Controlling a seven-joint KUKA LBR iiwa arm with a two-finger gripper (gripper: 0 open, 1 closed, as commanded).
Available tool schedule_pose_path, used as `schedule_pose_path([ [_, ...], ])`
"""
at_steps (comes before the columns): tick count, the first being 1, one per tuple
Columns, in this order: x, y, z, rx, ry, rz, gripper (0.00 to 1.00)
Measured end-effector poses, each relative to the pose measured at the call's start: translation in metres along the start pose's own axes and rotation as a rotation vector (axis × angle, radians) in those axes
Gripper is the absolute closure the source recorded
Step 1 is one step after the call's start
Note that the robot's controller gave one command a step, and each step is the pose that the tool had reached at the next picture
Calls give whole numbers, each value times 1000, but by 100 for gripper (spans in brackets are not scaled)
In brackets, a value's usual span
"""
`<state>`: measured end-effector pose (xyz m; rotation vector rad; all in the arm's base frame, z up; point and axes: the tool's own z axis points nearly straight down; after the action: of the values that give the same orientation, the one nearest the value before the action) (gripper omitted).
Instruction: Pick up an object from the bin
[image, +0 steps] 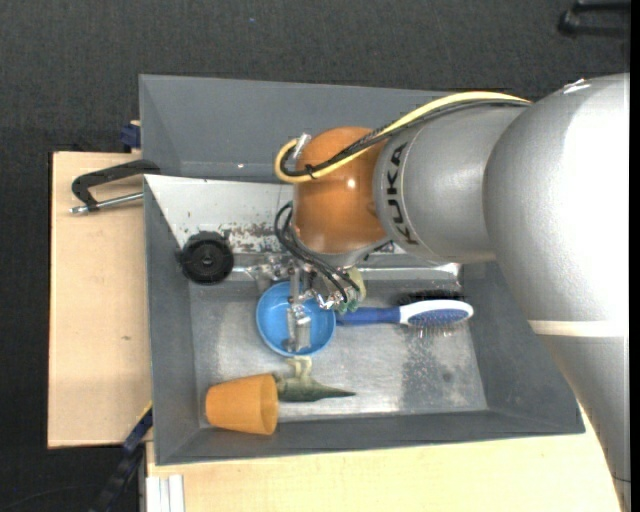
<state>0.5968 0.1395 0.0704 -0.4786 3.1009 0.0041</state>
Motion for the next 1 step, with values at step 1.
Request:
schedule_pose_path([
  [1,-2,1,-1,0,-1,1,0],
])
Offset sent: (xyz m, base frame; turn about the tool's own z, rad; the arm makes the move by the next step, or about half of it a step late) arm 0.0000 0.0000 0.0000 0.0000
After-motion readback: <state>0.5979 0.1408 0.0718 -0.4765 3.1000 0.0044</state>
